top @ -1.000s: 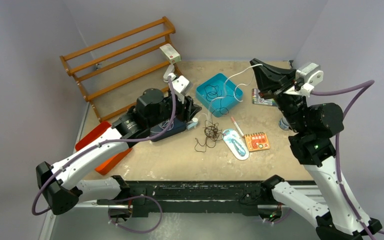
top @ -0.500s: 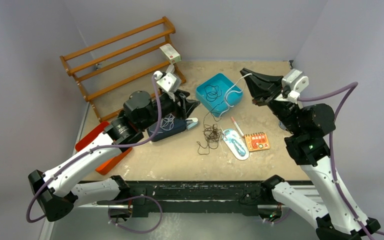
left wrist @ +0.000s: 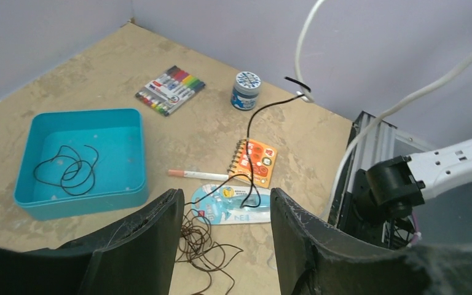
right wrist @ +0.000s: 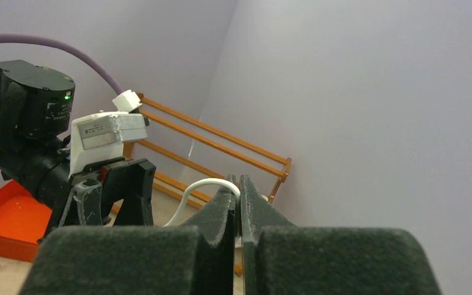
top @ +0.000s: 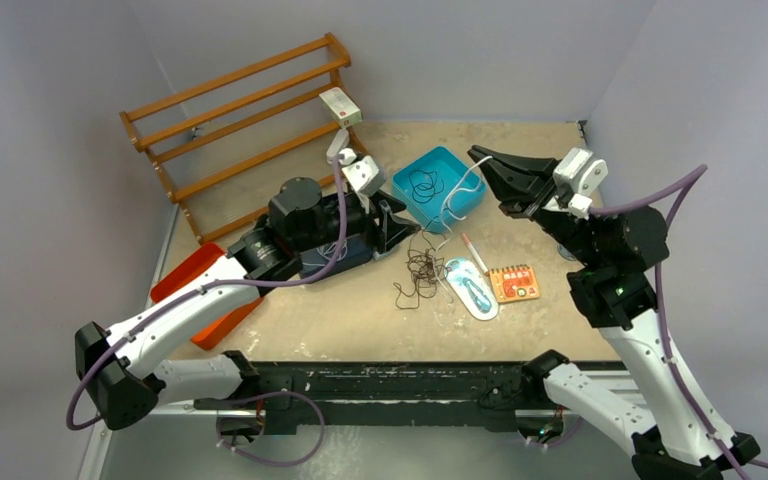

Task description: Untangle the cables

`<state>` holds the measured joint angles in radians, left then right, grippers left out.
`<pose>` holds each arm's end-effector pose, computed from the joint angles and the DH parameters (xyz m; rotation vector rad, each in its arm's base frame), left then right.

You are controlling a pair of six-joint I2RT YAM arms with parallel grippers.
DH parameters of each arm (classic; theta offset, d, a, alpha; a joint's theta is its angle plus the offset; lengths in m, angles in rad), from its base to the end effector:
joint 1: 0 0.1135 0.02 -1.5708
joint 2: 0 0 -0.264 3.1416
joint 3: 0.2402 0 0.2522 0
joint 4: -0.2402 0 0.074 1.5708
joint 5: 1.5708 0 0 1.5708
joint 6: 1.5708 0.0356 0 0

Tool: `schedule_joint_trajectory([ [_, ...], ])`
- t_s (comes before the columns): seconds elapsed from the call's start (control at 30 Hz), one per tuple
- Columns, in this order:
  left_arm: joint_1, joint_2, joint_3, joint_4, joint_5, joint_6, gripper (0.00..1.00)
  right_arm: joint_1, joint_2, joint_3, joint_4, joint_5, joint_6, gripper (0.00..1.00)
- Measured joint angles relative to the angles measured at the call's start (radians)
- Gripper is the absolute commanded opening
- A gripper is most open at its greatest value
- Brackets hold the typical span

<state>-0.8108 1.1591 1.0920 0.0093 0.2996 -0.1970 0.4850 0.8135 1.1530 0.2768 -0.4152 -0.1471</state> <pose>0.1788 -0.2034 0.3926 0.7479 1.5547 -1.0041 0.1142 0.0764 0.5051 -0.6630 0.7826 0.5061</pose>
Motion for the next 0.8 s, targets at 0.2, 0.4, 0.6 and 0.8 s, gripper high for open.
schedule_joint_trajectory([
  [0.2, 0.0, 0.04, 0.0, 0.024, 0.077, 0.001, 0.53, 0.0, 0.013, 0.0, 0.002, -0.008, 0.0, 0.0],
  [0.4, 0.0, 0.094, 0.0, 0.081, 0.11, -0.012, 0.43, 0.0, 0.018, -0.004, 0.01, -0.026, 0.0, 0.0],
  [0.6, 0.0, 0.155, -0.005, 0.161, 0.112, -0.053, 0.03, 0.0, 0.019, -0.009, 0.022, -0.032, 0.005, 0.0],
  [0.8, 0.0, 0.201, -0.018, 0.212, 0.112, -0.084, 0.0, 0.0, 0.018, -0.01, 0.022, -0.032, 0.007, 0.0],
])
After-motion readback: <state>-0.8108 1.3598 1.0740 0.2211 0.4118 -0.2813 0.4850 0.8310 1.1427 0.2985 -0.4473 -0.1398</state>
